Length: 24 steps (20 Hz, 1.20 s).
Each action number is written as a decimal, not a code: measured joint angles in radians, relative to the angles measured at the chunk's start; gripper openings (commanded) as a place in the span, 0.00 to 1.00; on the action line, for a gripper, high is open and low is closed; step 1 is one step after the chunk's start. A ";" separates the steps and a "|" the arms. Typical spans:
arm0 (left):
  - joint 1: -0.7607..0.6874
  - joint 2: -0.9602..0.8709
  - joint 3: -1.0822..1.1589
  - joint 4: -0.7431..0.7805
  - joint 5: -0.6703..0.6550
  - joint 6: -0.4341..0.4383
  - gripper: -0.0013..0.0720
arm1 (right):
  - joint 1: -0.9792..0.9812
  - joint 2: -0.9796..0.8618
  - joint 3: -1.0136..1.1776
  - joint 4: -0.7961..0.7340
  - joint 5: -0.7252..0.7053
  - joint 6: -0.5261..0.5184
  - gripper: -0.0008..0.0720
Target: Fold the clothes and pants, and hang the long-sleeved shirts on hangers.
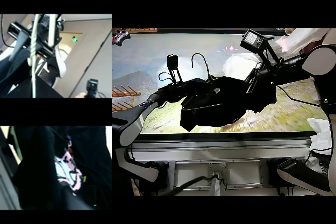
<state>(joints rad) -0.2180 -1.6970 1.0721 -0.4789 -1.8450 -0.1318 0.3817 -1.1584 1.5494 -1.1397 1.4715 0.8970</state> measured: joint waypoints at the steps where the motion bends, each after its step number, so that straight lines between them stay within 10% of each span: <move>1: 0.000 -0.001 0.000 0.004 -0.003 -0.006 0.03 | 0.001 0.002 -0.008 -0.008 -0.019 -0.010 0.04; 3: 0.000 -0.001 0.000 -0.004 0.005 -0.034 0.10 | 0.000 0.001 -0.018 -0.032 -0.055 -0.038 0.04; 7: 0.003 0.000 0.000 -0.038 -0.010 -0.074 0.73 | -0.001 0.000 -0.025 -0.066 -0.117 -0.068 0.04; 12: 0.020 0.000 0.000 -0.114 -0.006 -0.101 0.80 | -0.001 0.003 -0.027 -0.054 -0.155 -0.076 0.04; 18: 0.107 0.000 0.000 -0.142 0.211 -0.162 0.72 | -0.002 0.027 -0.027 -0.019 -0.176 -0.072 0.04; 20: 0.154 0.000 0.000 -0.174 0.288 -0.201 0.54 | -0.001 0.040 -0.027 -0.010 -0.162 -0.073 0.04; 22: 0.206 0.001 0.000 -0.216 0.332 -0.240 0.04 | -0.001 0.051 -0.027 -0.011 -0.155 -0.072 0.04; 24: 0.270 0.015 0.000 -0.258 0.360 -0.263 0.03 | -0.001 0.058 -0.027 -0.009 -0.148 -0.064 0.04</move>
<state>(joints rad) 0.0525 -1.6817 1.0721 -0.7372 -1.4849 -0.3950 0.3805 -1.1004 1.5223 -1.1484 1.3231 0.8326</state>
